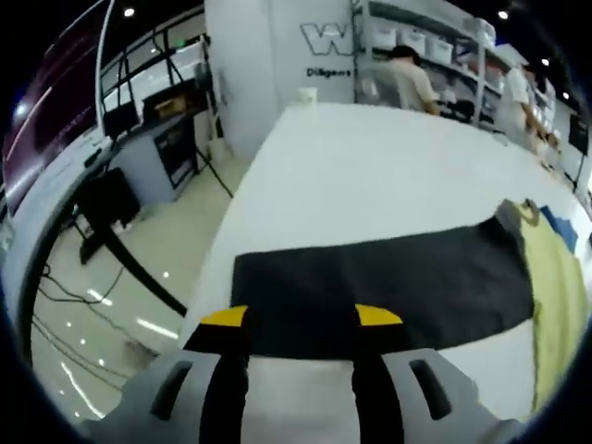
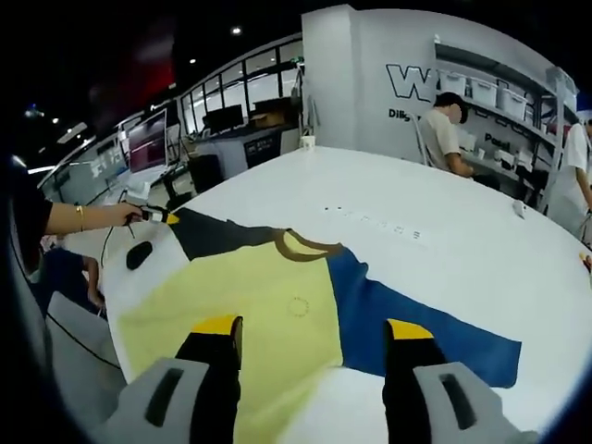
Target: Fold the garment on the visible template until the final outline fits inside the template.
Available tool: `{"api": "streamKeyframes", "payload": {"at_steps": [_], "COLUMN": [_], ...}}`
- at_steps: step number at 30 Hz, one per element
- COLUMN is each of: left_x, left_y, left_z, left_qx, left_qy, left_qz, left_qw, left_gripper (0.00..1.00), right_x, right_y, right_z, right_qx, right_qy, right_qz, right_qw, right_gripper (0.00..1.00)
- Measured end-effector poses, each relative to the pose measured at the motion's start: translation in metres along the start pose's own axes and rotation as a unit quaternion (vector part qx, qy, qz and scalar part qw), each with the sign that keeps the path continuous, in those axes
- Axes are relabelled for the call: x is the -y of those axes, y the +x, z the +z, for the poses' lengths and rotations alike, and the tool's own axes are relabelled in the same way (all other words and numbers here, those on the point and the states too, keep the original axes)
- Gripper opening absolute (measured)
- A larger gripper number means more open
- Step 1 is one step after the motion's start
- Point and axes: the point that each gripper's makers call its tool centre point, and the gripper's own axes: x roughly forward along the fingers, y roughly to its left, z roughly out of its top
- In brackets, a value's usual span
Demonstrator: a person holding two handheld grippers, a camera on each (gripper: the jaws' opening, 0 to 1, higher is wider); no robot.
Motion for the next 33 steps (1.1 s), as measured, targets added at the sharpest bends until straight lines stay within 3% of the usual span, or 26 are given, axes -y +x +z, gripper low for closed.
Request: {"api": "streamKeyframes", "payload": {"at_steps": [1,2,8,10,13,17,19,23,29,33], "left_x": [0.001,-0.004,-0.008,-0.006,0.002,0.011,0.002,-0.009,-0.024,-0.013], "left_y": [0.003,0.004,0.006,0.007,0.013,-0.001,-0.006,-0.017,-0.030,-0.047], "left_z": [-0.001,0.003,0.005,0.005,0.006,-0.001,-0.003,-0.006,0.012,0.022], "left_qx": [-0.002,0.014,0.021,0.020,0.014,0.005,0.017,0.021,0.041,0.052], "left_qy": [-0.009,0.004,0.011,0.024,0.039,0.033,-0.005,-0.033,-0.048,-0.045], "left_qz": [-0.009,0.003,0.014,0.008,0.003,0.015,0.022,0.014,0.010,0.008], "left_qw": [0.9999,0.9999,0.9996,0.9995,0.9991,0.9993,0.9996,0.9991,0.9980,0.9976], "left_gripper": [0.31,0.32,0.29,0.22,0.00,0.00,0.00,0.00,0.00,0.00], "right_x": [-0.001,-0.003,-0.006,-0.005,-0.005,-0.012,-0.014,-0.014,-0.011,-0.007], "right_y": [0.000,0.000,-0.002,-0.002,0.000,0.000,-0.002,-0.003,-0.008,-0.014], "right_z": [0.000,0.000,0.000,0.003,0.004,0.011,0.013,0.013,0.004,-0.002], "right_qx": [0.002,0.003,0.004,0.008,0.007,0.014,0.016,0.016,0.008,0.010], "right_qy": [0.002,0.002,0.008,0.011,0.012,0.011,0.008,0.000,0.000,0.010], "right_qz": [0.003,0.005,0.006,0.003,0.001,0.004,0.006,0.008,0.011,0.012], "right_qw": [1.0000,1.0000,0.9999,0.9999,0.9999,0.9998,0.9998,0.9998,0.9999,0.9998], "right_gripper": [0.58,0.58,0.57,0.56,0.56,0.56,0.56,0.56,0.58,0.57]}}
